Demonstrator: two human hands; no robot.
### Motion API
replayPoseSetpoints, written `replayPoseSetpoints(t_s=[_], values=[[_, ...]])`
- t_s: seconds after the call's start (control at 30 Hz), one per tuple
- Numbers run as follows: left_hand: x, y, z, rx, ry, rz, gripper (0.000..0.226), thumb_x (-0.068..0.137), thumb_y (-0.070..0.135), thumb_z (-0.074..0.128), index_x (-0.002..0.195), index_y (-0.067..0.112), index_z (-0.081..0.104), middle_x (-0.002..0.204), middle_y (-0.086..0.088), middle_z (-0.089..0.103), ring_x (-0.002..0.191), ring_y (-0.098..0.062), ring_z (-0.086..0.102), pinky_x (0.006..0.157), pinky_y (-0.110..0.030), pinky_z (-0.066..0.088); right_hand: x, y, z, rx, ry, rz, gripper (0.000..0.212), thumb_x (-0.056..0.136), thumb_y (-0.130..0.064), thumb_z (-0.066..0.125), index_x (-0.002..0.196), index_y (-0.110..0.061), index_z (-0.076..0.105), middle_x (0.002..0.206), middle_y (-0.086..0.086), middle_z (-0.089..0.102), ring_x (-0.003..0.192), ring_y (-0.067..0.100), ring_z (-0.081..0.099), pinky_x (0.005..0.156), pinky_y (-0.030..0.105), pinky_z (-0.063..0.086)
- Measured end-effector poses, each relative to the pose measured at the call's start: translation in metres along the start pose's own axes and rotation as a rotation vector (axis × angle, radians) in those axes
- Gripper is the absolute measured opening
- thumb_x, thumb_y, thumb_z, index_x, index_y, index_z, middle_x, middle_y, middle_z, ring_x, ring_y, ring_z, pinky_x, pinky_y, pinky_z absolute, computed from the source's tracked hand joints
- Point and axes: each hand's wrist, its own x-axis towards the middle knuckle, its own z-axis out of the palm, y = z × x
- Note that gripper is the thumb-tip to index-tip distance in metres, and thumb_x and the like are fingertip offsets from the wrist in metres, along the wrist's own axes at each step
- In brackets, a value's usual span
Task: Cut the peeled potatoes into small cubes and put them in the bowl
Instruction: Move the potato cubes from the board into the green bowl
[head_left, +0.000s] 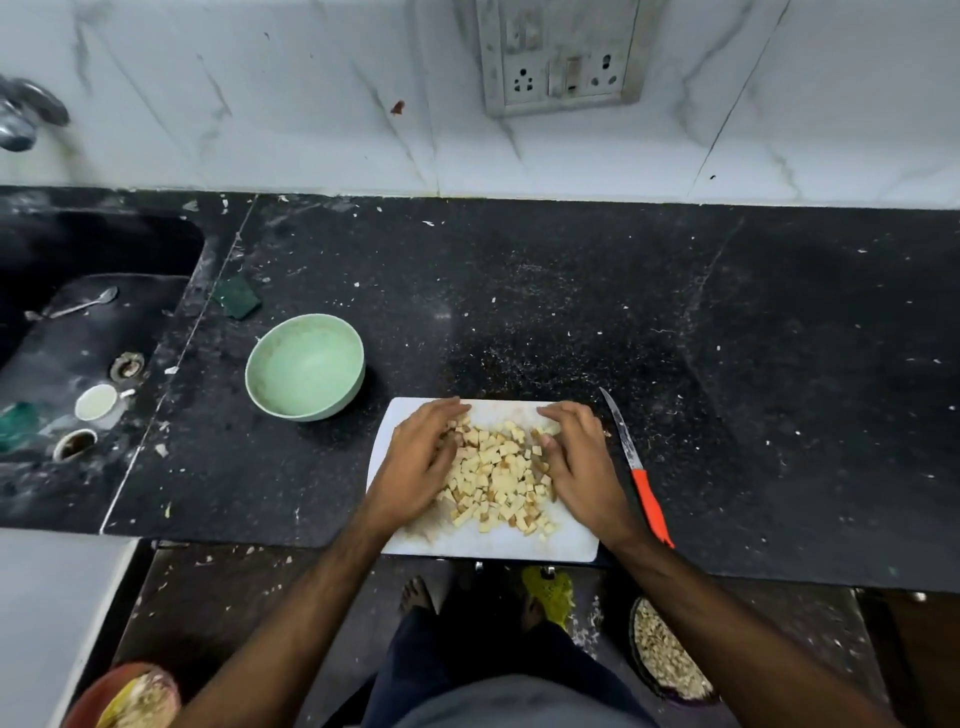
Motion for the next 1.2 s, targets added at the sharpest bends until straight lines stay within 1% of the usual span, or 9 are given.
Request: replayPoseSetpoints(t_s=[0.1, 0.2, 0.33, 0.47, 0.6, 0.73, 0.93, 1.1, 1.2], values=[[-0.014, 0.008, 0.013, 0.051, -0.017, -0.076, 0.051, 0.105, 0.039, 0.037, 0.152, 0.018, 0.040, 0.159, 0.000, 0.037, 0.148, -0.011, 0.030, 0.124, -0.040, 0.023, 0.005, -0.002, 0.008, -0.066, -0.024, -0.022, 0.035, 0.104, -0.027, 0.046, 0.136, -0.015, 0.051, 0.136, -0.003, 0.045, 0.126, 0.014, 0.039, 0.104, 0.033, 0.037], [-0.019, 0.011, 0.023, 0.102, 0.001, -0.071, 0.054, 0.106, 0.041, 0.030, 0.155, 0.016, 0.034, 0.164, 0.000, 0.029, 0.153, -0.009, 0.020, 0.127, -0.038, 0.010, 0.003, -0.009, 0.017, -0.072, -0.095, -0.082, 0.040, 0.103, -0.033, 0.045, 0.140, -0.017, 0.048, 0.138, -0.003, 0.045, 0.128, 0.015, 0.039, 0.106, 0.036, 0.039], [-0.016, 0.012, 0.024, -0.003, 0.077, -0.139, 0.049, 0.107, 0.038, 0.034, 0.153, 0.021, 0.038, 0.157, 0.006, 0.040, 0.146, -0.007, 0.031, 0.122, -0.040, 0.024, 0.004, -0.021, 0.024, 0.010, -0.179, -0.171, 0.040, 0.103, -0.030, 0.047, 0.141, -0.017, 0.047, 0.140, -0.003, 0.042, 0.131, 0.012, 0.038, 0.109, 0.035, 0.038], [-0.014, 0.008, 0.022, -0.075, 0.199, -0.186, 0.046, 0.107, 0.037, 0.034, 0.149, 0.019, 0.044, 0.149, 0.006, 0.049, 0.139, -0.010, 0.042, 0.116, -0.043, 0.033, 0.006, -0.013, 0.012, 0.010, -0.145, -0.173, 0.043, 0.101, -0.035, 0.051, 0.141, -0.018, 0.047, 0.143, -0.005, 0.041, 0.134, 0.009, 0.036, 0.110, 0.033, 0.036], [-0.018, 0.005, 0.026, -0.091, 0.147, -0.211, 0.049, 0.107, 0.042, 0.031, 0.152, 0.024, 0.038, 0.157, 0.007, 0.040, 0.148, -0.007, 0.029, 0.125, -0.043, 0.018, -0.001, -0.005, 0.004, -0.034, -0.238, -0.254, 0.057, 0.098, -0.046, 0.055, 0.146, -0.019, 0.041, 0.149, -0.004, 0.036, 0.140, 0.010, 0.031, 0.114, 0.028, 0.028], [-0.017, 0.011, 0.024, -0.094, 0.091, -0.195, 0.053, 0.107, 0.045, 0.028, 0.154, 0.024, 0.035, 0.160, 0.007, 0.033, 0.151, 0.001, 0.018, 0.127, -0.035, 0.011, 0.004, -0.008, 0.016, -0.062, -0.270, -0.283, 0.057, 0.099, -0.042, 0.055, 0.146, -0.013, 0.040, 0.151, 0.001, 0.035, 0.141, 0.013, 0.030, 0.116, 0.032, 0.029], [-0.015, 0.025, 0.025, -0.260, 0.189, -0.242, 0.045, 0.107, 0.041, 0.033, 0.145, 0.023, 0.049, 0.145, 0.012, 0.053, 0.137, -0.009, 0.046, 0.114, -0.040, 0.038, 0.008, -0.007, 0.014, 0.068, -0.227, -0.224, 0.047, 0.098, -0.036, 0.055, 0.139, -0.015, 0.046, 0.144, -0.003, 0.037, 0.137, 0.015, 0.035, 0.110, 0.039, 0.036], [-0.022, 0.026, 0.018, -0.277, 0.347, -0.290, 0.040, 0.108, 0.032, 0.035, 0.142, 0.025, 0.054, 0.139, 0.014, 0.056, 0.132, -0.015, 0.051, 0.110, -0.040, 0.040, 0.011, -0.007, 0.008, -0.009, -0.329, -0.333, 0.076, 0.086, -0.059, 0.064, 0.145, -0.016, 0.041, 0.156, -0.002, 0.027, 0.144, 0.016, 0.025, 0.116, 0.036, 0.028], [-0.027, 0.023, 0.021, -0.281, 0.313, -0.282, 0.044, 0.108, 0.033, 0.035, 0.148, 0.020, 0.047, 0.151, 0.010, 0.047, 0.142, -0.013, 0.041, 0.118, -0.039, 0.033, 0.009, -0.007, 0.010, -0.172, -0.356, -0.530, 0.095, 0.078, -0.072, 0.066, 0.145, -0.008, 0.044, 0.160, 0.008, 0.024, 0.147, 0.026, 0.023, 0.117, 0.047, 0.026]])
